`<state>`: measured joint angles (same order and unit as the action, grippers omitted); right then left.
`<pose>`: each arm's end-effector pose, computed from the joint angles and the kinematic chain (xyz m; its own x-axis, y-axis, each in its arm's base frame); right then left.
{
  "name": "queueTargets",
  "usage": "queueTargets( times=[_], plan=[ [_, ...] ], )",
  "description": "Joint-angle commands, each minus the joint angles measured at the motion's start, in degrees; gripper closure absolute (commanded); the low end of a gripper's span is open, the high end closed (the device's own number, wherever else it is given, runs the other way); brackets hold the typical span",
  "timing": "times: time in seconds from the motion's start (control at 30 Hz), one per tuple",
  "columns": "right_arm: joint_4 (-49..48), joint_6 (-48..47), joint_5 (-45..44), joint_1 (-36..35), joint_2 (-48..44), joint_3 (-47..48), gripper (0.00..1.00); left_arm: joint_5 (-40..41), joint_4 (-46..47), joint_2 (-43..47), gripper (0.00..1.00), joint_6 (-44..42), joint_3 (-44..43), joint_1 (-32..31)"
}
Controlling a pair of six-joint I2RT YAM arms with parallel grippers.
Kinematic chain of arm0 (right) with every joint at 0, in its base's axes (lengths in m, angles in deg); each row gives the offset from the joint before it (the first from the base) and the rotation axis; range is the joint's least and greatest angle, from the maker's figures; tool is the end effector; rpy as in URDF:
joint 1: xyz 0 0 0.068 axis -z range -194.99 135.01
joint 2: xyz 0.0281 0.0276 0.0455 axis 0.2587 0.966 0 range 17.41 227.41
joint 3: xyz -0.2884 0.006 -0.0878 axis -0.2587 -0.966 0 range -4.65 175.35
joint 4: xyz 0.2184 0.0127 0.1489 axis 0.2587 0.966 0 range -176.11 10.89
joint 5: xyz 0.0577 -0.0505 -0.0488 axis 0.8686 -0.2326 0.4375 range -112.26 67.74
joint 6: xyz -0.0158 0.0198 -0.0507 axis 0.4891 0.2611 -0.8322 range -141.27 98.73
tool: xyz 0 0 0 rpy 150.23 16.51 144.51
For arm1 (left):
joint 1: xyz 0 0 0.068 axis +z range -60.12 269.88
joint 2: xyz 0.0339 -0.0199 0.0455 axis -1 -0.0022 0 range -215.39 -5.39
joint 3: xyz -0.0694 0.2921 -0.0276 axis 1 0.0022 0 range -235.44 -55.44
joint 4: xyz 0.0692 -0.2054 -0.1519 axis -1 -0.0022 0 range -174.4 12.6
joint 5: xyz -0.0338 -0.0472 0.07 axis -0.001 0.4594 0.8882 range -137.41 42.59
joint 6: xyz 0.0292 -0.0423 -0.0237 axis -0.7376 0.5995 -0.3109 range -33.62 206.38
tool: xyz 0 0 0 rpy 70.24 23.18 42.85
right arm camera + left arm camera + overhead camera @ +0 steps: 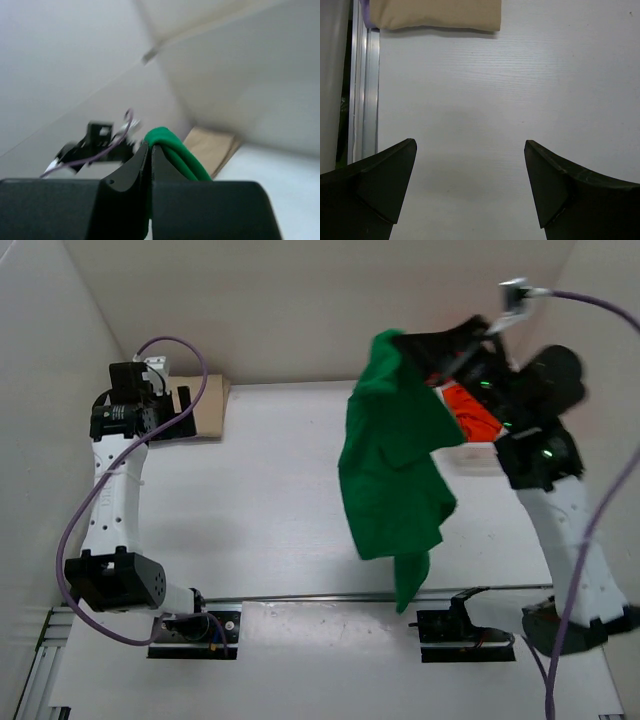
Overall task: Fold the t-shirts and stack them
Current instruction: Move the tshirt to the center of the board
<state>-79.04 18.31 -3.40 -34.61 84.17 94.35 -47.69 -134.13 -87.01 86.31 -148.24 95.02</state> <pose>0.1682 0.0736 0.6139 -0.0693 0.6154 -0.7851 -0.7124 0.5204 0.4708 0.2876 0.0257 0.4299 -0.7112 -0.0628 -0.7002 -0.0854 0.9963 -0.0026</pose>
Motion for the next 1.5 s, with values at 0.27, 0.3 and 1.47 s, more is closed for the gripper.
queueTargets(
  times=[0.27, 0.3, 1.47],
  plan=[
    [26.82, 14.91, -15.08, -7.30, 28.93, 3.66, 0.46, 1.07, -1.71, 0.42, 0.00, 0.08, 1.47, 1.97],
    [29.64, 13.27, -13.33, -3.71, 33.21, 3.66, 0.43, 0.37, -2.33, 0.41, 0.00, 0.08, 1.48, 1.97],
    [27.48, -25.74, -4.01, -28.97, 41.35, -30.53, 1.00, 13.14, 5.92, -37.72, 0.90, 0.08, 6.16, -19.39]
  ],
)
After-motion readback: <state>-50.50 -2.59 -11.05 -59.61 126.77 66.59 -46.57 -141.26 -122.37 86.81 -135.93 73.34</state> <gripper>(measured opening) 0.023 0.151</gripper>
